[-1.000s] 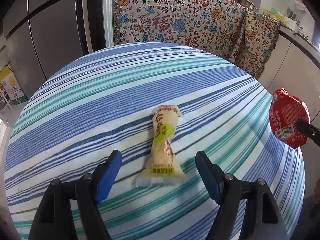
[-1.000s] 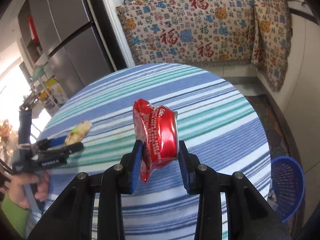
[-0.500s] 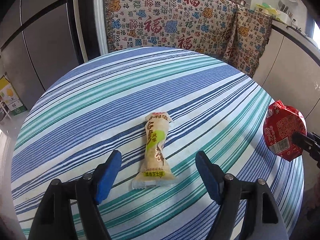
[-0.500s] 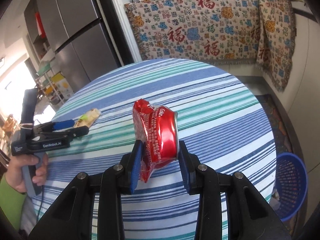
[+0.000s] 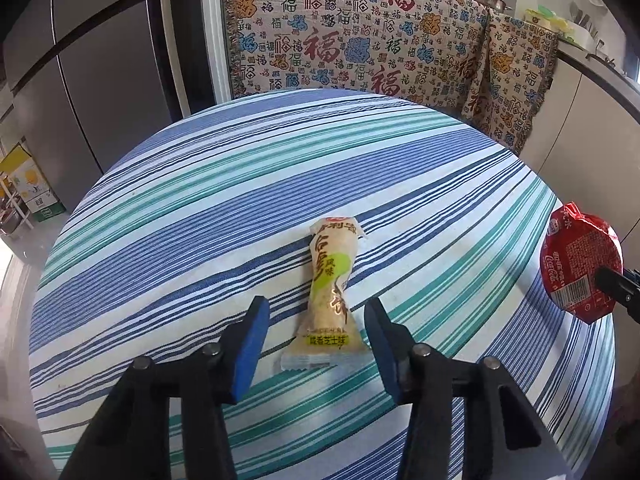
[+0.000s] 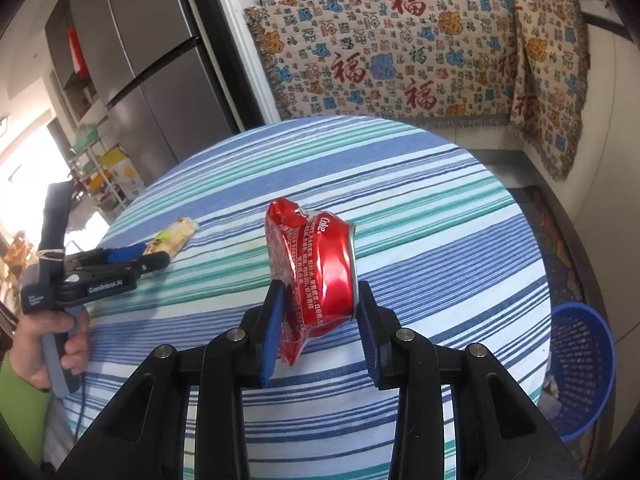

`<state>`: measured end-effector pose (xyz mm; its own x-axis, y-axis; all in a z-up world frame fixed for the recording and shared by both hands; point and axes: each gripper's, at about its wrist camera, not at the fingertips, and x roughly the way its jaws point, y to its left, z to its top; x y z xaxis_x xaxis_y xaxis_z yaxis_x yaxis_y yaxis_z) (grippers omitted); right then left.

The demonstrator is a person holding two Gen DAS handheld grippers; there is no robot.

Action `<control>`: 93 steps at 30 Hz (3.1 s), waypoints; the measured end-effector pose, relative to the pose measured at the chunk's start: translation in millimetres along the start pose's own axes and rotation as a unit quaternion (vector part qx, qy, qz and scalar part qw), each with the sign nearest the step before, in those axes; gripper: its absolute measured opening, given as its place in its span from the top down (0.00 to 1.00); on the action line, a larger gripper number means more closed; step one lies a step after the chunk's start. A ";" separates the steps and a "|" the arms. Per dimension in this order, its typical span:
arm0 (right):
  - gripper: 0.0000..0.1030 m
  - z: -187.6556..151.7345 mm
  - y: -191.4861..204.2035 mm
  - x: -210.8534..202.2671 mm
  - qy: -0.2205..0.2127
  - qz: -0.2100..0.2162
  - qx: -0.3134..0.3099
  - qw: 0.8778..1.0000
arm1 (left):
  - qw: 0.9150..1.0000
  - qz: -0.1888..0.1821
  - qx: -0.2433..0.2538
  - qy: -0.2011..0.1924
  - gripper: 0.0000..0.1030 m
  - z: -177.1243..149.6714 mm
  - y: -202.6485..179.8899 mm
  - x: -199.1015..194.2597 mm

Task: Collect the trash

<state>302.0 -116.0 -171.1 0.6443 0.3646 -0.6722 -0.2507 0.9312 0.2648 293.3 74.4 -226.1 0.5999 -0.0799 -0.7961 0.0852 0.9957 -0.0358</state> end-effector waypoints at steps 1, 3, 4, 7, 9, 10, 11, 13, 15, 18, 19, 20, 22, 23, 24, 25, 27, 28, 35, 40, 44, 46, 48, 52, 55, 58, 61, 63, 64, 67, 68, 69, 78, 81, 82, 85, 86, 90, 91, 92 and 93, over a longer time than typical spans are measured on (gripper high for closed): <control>0.65 -0.3 -0.8 0.3 0.001 -0.001 0.000 1.000 | 1.000 -0.001 -0.001 0.002 0.67 -0.3 1.1 0.1; 0.65 -0.4 -0.7 0.8 0.001 -0.003 0.001 1.000 | 1.000 -0.003 -0.001 0.006 0.74 -0.6 2.4 0.9; 0.65 -0.6 -0.2 0.6 0.001 -0.003 0.001 1.000 | 1.000 -0.005 -0.001 0.008 0.76 -0.3 2.3 1.6; 0.65 -0.8 -1.1 -0.7 -0.001 -0.006 0.002 1.000 | 1.000 -0.004 -0.001 0.006 0.81 -1.4 2.8 -0.2; 0.65 -1.1 -1.9 -1.9 -0.002 -0.007 0.003 1.000 | 1.000 -0.012 -0.005 0.005 0.82 -1.5 3.6 -2.1; 0.65 -1.1 -2.5 -2.9 -0.003 -0.007 0.004 1.000 | 1.000 -0.016 -0.007 0.005 0.82 -1.5 3.8 -3.4; 0.65 -1.0 -4.1 -3.6 -0.003 -0.007 0.005 1.000 | 1.000 -0.020 -0.008 0.004 0.82 -1.7 3.5 -4.9; 0.65 -1.6 -5.6 -5.7 -0.005 -0.008 0.007 1.000 | 0.999 -0.032 -0.015 0.001 0.82 -2.2 2.8 -9.6; 0.65 -2.1 -8.0 -8.2 -0.006 -0.008 0.011 1.000 | 0.999 -0.048 -0.018 -0.004 0.82 -1.8 -1.2 -16.6; 0.66 -3.3 -10.7 -13.8 -0.008 -0.007 0.018 1.000 | 0.998 -0.065 -0.010 -0.015 0.82 -0.6 -17.3 -30.0; 0.66 -3.7 -13.0 -17.0 -0.009 -0.005 0.021 1.000 | 0.997 -0.073 -0.007 -0.017 0.82 0.7 -24.7 -33.8; 0.66 -4.1 -15.8 -20.8 -0.010 -0.003 0.024 1.000 | 0.997 -0.079 -0.002 -0.019 0.82 2.1 -32.3 -37.9; 0.66 -4.4 -22.7 -29.6 -0.012 -0.002 0.031 0.999 | 0.995 -0.091 0.011 -0.026 0.82 6.4 -51.3 -46.9; 0.66 -4.5 -27.9 -35.5 -0.014 -0.002 0.035 0.999 | 0.995 -0.098 0.018 -0.029 0.82 8.1 -61.5 -51.5; 0.66 -4.3 -34.1 -41.0 -0.017 -0.004 0.039 0.999 | 0.994 -0.106 0.024 -0.032 0.82 10.2 -72.5 -56.2; 0.66 -4.5 -41.1 -48.3 -0.020 -0.008 0.044 0.999 | 0.992 -0.116 0.031 -0.034 0.82 12.9 -85.2 -59.5; 0.66 -4.7 -56.3 -63.7 -0.026 -0.017 0.054 0.998 | 0.989 -0.134 0.044 -0.037 0.82 19.2 -110.8 -64.8; 0.66 -4.9 -65.2 -71.8 -0.030 -0.023 0.058 0.998 | 0.987 -0.144 0.051 -0.038 0.82 21.6 -125.8 -67.2; 0.66 -16.6 -140.9 -136.9 -0.035 -0.112 0.070 0.991 | 0.973 -0.207 0.101 -0.023 0.82 35.2 -240.7 -66.6; 0.66 -32.3 -206.2 -161.6 -0.015 -0.169 0.094 0.981 | 0.961 -0.244 0.134 0.003 0.82 36.3 -321.9 -50.4; 0.66 -46.4 -255.9 -159.4 0.017 -0.184 0.123 0.975 | 0.954 -0.251 0.158 0.034 0.82 30.4 -379.5 -21.5; 0.66 -53.6 -278.0 -155.0 0.035 -0.188 0.135 0.972 | 0.953 -0.250 0.164 0.050 0.82 26.0 -403.9 -5.2; 0.66 -59.7 -302.1 -148.0 0.054 -0.187 0.152 0.969 | 0.952 -0.250 0.167 0.064 0.82 20.3 -422.5 13.9; 0.66 -76.2 -348.7 -130.2 0.085 -0.176 0.187 0.963 | 0.948 -0.253 0.170 0.089 0.82 12.5 -452.9 54.4; 0.65 -87.7 -377.7 -109.4 0.111 -0.165 0.205 0.958 | 0.946 -0.257 0.164 0.112 0.82 8.3 -467.6 85.4; 0.65 -98.8 -402.1 -90.6 0.130 -0.149 0.223 0.955 | 0.944 -0.257 0.162 0.129 0.82 2.4 -477.2 109.6; 0.65 -113.2 -423.9 -72.8 0.143 -0.134 0.247 0.949 | 0.943 -0.250 0.166 0.141 0.82 -8.4 -488.5 128.8; 0.65 -120.0 -434.6 -60.6 0.153 -0.126 0.262 0.945 | 0.943 -0.246 0.169 0.149 0.82 -13.7 -493.2 142.1; 0.65 -123.7 -438.2 -56.2 0.157 -0.124 0.266 0.943 | 0.942 -0.244 0.170 0.153 0.82 -16.7 -495.0 147.5; 0.62 -131.0 -448.6 -41.3 0.160 -0.113 0.283 0.939 | 0.939 -0.242 0.178 0.166 0.81 -23.2 -499.0 162.8; 0.62 -134.8 -452.8 -36.6 0.162 -0.106 0.292 0.937 | 0.938 -0.242 0.181 0.172 0.80 -24.6 -500.7 168.3; 0.55 -138.9 -456.7 -32.3 0.161 -0.099 0.302 0.934 | 0.936 -0.242 0.183 0.177 0.80 -26.1 -502.4 173.0; 0.07 -139.7 -465.8 -51.7 0.115 -0.139 0.325 0.928 | 0.948 -0.229 0.170 0.143 0.42 -18.3 -498.7 158.1; 0.01 -128.6 -459.0 -73.2 0.107 -0.166 0.321 0.926 | 0.955 -0.224 0.165 0.105 0.27 -7.7 -495.8 130.2; 0.00 -124.3 -456.3 -80.2 0.103 -0.169 0.319 0.927 | 0.955 -0.227 0.165 0.096 0.23 -3.5 -494.4 121.0; 0.00 -110.0 -441.1 -106.4 0.092 -0.179 0.301 0.932 | 0.953 -0.237 0.170 0.082 0.15 7.2 -490.1 90.7; 0.00 -106.1 -433.6 -116.6 0.089 -0.184 0.291 0.935 | 0.952 -0.240 0.172 0.075 0.14 10.2 -487.9 78.5; 0.00 -99.8 -399.2 -164.6 0.067 -0.207 0.246 0.944 | 0.954 -0.228 0.186 0.055 0.00 11.3 -475.8 32.8; 0.00 -100.4 -388.3 -175.6 0.070 -0.229 0.233 0.943 | 0.956 -0.220 0.188 0.044 0.00 10.7 -472.2 19.6; 0.00 -101.2 -377.6 -185.3 0.071 -0.250 0.218 0.941 | 0.958 -0.212 0.193 0.031 0.00 8.7 -468.5 7.6; 0.00 -101.6 -366.5 -195.4 0.066 -0.268 0.207 0.939 | 0.959 -0.202 0.198 0.019 0.00 6.8 -463.9 -5.3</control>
<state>194.5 -528.3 -207.1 0.4954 -0.1327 -0.8585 0.4037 0.9102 0.0923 256.0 -387.4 -201.1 0.4261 -0.4461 -0.7871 0.6039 0.7880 -0.1197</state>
